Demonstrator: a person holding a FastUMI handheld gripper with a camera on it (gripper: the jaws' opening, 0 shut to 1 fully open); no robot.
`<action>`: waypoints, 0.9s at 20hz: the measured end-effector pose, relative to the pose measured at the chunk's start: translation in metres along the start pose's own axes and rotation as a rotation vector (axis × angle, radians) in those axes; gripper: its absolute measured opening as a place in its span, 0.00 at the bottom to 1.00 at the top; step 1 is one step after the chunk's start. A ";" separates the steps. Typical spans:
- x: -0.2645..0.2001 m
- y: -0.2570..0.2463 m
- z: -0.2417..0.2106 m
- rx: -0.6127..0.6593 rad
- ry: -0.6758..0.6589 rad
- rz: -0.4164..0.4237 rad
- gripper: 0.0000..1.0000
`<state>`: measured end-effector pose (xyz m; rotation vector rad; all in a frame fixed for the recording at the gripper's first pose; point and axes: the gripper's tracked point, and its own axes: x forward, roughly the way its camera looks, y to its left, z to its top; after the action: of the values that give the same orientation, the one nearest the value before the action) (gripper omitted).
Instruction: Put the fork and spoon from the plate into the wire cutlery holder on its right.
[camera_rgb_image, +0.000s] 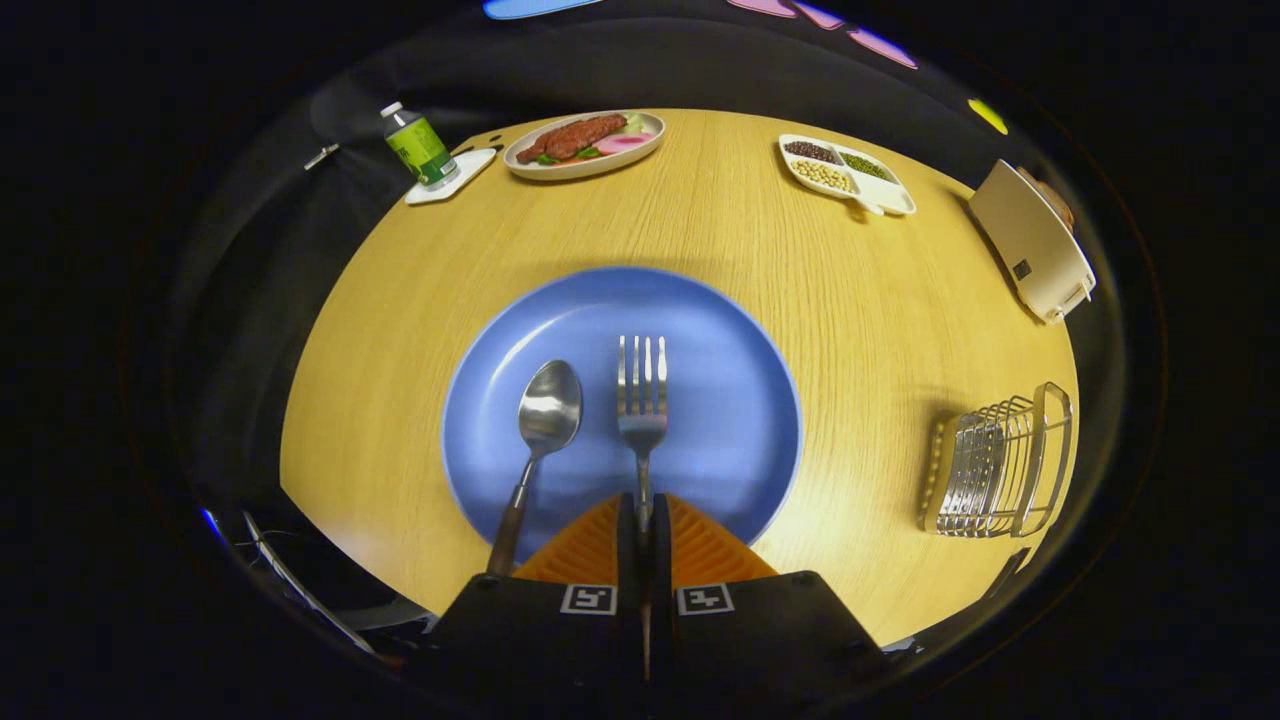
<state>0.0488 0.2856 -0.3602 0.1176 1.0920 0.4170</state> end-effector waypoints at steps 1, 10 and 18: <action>-0.006 -0.002 0.005 0.002 -0.012 0.006 0.07; -0.110 -0.057 0.034 0.018 -0.112 0.121 0.07; -0.179 -0.190 0.004 -0.012 -0.017 0.003 0.07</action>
<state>0.0338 0.0433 -0.2644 0.1123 1.0726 0.4245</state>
